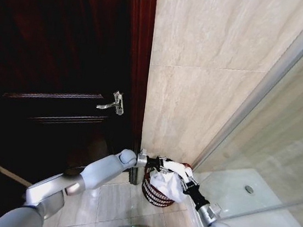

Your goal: Discard the used towel into the hamper.

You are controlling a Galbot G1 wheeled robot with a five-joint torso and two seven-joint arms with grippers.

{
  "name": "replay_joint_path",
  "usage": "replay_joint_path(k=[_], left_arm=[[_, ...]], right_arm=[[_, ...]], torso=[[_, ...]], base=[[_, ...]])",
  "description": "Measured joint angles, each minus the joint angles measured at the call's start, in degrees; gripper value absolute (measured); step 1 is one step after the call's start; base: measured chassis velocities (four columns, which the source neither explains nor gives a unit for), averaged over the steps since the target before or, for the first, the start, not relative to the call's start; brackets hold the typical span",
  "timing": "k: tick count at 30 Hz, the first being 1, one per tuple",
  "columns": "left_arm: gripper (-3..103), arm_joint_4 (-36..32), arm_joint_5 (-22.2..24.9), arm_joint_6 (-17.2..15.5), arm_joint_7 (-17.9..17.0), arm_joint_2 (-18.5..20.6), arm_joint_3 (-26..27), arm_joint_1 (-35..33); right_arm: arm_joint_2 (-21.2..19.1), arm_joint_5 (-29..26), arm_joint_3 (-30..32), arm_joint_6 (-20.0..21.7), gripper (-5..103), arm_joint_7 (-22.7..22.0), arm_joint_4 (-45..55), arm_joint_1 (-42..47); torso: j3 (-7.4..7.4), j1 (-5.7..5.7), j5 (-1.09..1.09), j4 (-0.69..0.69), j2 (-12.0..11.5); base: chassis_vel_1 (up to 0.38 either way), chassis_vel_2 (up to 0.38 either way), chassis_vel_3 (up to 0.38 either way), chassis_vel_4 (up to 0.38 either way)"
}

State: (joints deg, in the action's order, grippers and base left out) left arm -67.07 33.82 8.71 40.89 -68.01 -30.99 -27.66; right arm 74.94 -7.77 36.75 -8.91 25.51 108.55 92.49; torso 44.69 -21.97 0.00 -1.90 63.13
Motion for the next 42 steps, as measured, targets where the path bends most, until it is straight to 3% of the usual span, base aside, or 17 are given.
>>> replay_joint_path(k=[15, 22, 33, 36, 38, 42], left_arm=[[13, 3.7, 2.0, 1.9, -1.5, -1.4, -0.7, -0.7], [12, 5.5, 2.5, 1.5, -2.8, -2.0, -1.1, -0.4], [12, 8.3, 1.1, 1.2, -2.0, -3.0, -3.5, 0.9], [12, 9.8, -0.2, 1.3, -3.8, -3.7, -4.5, 1.5], [12, 10.9, -2.7, 1.4, -7.4, -4.5, -5.1, 2.0], [11, 11.1, -3.9, 1.3, -9.2, -4.8, -5.6, 2.4]], right_arm=[[0.1, -2.2, 0.6, -1.6, 18, 0.2, 0.0, 0.6], [0.4, -3.2, 1.0, -3.2, 18, 4.2, 0.4, 1.6], [0.8, -3.6, 0.5, -3.4, 18, 1.7, 1.3, 0.3], [0.9, -3.4, 0.4, -3.3, 18, 1.1, 1.6, 0.1], [1.0, -3.0, 0.3, -3.3, 18, 0.8, 1.7, 0.1], [1.1, -2.8, 0.2, -3.3, 18, 0.5, 1.7, 0.1]], torso=[[0.00, 0.00, -0.01, 0.01, 0.0], [0.00, 0.00, 0.00, 0.00, 0.0], [0.00, 0.00, 0.00, 0.00, 0.0], [0.00, 0.00, 0.00, 0.00, 0.0], [0.00, 0.00, -0.01, 0.00, 0.0], [0.00, 0.00, 0.00, 0.00, 0.0]], base=[[0.000, 0.000, 0.000, 0.000], [0.000, 0.000, 0.000, 0.000], [0.000, 0.000, 0.000, 0.000], [0.000, 0.000, 0.000, 0.000], [0.000, 0.000, 0.000, 0.000], [0.000, 0.000, 0.000, 0.000]])
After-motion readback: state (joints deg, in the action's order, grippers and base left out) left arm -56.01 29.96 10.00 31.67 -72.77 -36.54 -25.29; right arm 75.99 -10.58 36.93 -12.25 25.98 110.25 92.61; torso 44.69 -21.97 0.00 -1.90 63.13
